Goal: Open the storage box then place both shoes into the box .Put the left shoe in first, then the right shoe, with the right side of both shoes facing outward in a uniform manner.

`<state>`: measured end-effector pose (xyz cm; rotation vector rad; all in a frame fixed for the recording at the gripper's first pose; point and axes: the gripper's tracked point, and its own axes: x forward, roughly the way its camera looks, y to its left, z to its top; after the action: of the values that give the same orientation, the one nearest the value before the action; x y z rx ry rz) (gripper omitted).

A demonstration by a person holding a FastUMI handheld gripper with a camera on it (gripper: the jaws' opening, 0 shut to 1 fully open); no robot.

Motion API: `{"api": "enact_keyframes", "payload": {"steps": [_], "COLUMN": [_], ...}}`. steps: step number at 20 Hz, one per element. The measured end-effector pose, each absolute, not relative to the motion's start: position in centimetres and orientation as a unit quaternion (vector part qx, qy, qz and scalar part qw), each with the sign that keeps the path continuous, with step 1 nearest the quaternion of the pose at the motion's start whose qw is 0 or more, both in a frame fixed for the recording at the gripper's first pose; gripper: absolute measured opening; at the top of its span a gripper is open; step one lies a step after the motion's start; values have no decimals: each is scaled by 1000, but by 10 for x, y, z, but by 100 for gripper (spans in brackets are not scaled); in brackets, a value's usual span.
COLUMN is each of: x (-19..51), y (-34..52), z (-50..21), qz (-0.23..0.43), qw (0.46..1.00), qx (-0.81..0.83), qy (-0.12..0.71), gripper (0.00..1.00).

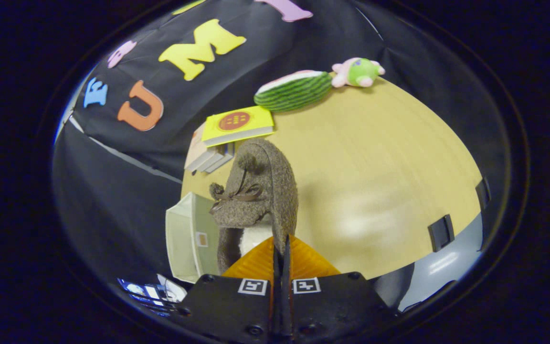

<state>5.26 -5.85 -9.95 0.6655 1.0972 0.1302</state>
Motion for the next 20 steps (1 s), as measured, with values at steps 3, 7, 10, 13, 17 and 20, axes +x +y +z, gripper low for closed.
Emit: {"api": "enact_keyframes", "payload": {"steps": [3, 7, 10, 13, 17, 20], "x": [42, 40, 51, 62, 72, 69], "y": [-9, 59, 106, 137, 160, 168], "z": [-57, -32, -38, -60, -101, -129], "qz": [103, 128, 137, 120, 96, 87], "qw": [814, 815, 807, 788, 776, 770], "qx": [293, 289, 296, 313, 313, 304], "qy": [490, 486, 492, 516, 540, 554], "gripper": [6, 6, 6, 6, 6, 6]}}
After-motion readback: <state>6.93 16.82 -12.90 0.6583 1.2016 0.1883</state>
